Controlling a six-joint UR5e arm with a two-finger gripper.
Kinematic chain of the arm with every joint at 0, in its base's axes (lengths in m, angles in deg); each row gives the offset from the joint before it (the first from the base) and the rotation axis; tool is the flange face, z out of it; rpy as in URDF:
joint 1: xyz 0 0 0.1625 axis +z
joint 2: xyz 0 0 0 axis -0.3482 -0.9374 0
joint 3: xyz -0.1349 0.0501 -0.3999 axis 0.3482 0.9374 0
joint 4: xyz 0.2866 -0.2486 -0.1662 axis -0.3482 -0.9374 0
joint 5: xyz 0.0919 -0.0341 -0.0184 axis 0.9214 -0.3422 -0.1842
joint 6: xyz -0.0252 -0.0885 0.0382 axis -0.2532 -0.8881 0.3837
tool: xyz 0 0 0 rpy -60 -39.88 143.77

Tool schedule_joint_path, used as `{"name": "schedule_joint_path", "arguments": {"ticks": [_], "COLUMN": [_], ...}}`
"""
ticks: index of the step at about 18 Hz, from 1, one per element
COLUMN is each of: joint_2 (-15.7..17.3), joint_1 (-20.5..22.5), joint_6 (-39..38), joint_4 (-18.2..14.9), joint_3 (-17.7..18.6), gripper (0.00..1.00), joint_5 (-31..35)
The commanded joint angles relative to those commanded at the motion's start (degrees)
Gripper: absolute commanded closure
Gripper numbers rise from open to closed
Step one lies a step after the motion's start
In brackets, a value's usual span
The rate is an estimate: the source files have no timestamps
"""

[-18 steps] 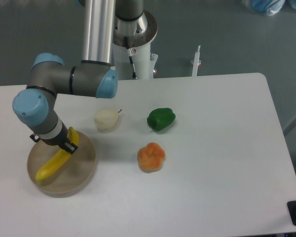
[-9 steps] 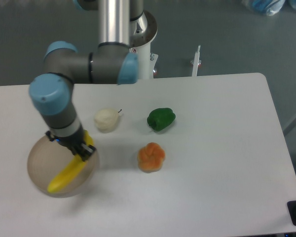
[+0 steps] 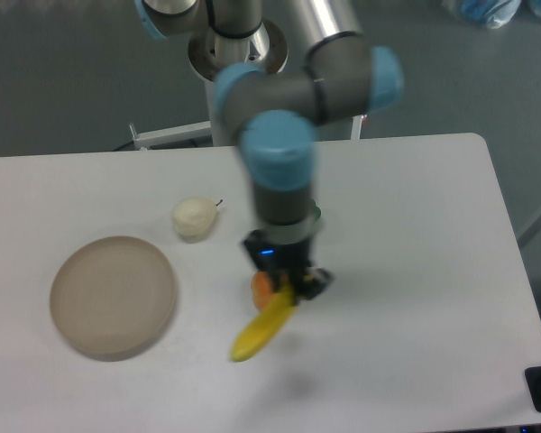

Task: Pick up the banana from the plate
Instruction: 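Lift the grasped banana up off the plate and away from it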

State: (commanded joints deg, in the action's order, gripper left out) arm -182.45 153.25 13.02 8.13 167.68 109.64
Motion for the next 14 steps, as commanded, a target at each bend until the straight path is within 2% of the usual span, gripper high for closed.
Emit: {"name": "schedule_joint_path", "arguments": {"ticks": [3,7,12,14], "joint_2": [-1.4,-2.5,-3.3,-3.3], "joint_1": [3.0,4.8,4.4,4.5], "joint_6": [7.8,11.5,19.4,19.5], "joint_4": [-0.4,-4.4,-4.4,-4.4], "joint_3": [-0.2,-1.2,-1.7,-1.7], "gripper": [1.0,1.0,0.97,0.98], "joint_5": [0.4,1.6,2.7,2.7]}}
